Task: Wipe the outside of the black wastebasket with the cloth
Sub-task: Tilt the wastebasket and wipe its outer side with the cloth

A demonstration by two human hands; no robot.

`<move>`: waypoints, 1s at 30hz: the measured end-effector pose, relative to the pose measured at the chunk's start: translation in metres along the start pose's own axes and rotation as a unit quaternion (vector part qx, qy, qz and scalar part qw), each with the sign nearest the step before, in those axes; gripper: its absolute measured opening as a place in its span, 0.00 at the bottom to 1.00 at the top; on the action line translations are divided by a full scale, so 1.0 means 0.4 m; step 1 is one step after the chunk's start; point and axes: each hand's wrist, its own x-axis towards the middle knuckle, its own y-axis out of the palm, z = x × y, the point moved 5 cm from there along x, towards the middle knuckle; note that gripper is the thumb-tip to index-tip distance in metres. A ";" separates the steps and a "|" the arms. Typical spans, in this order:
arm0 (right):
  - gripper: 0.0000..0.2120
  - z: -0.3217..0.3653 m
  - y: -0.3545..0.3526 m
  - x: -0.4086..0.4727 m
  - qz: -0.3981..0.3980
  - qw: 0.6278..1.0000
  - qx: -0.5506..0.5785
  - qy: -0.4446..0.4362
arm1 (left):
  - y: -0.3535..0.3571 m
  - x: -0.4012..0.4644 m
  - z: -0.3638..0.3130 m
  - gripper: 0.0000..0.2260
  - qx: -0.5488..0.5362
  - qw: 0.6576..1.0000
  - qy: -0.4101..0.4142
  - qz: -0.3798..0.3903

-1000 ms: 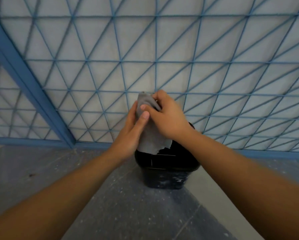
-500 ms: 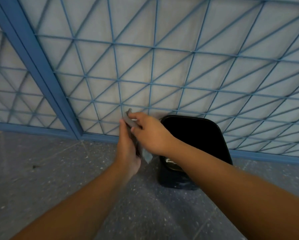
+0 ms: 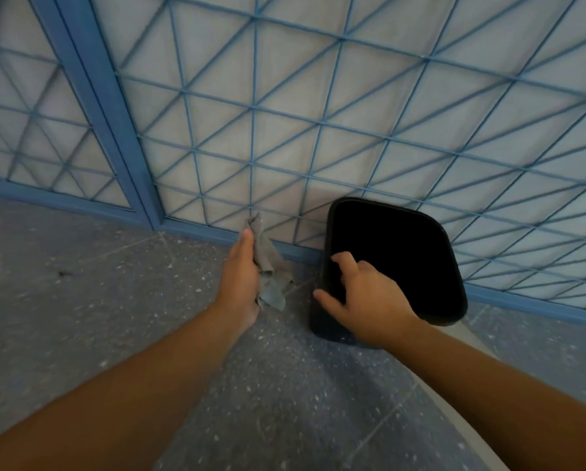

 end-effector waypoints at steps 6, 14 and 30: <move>0.15 0.001 0.009 0.006 -0.041 0.993 -0.074 -0.084 | -0.019 -0.001 -0.010 0.21 0.076 0.995 0.059 -0.024; 0.15 -0.061 -0.008 -0.052 -0.052 0.980 -0.138 -0.137 | 0.001 0.003 0.031 0.23 0.229 0.966 0.118 -0.009; 0.18 -0.115 0.014 -0.052 -0.060 0.975 -0.120 -0.176 | 0.176 0.016 0.215 0.21 0.142 0.983 0.105 0.043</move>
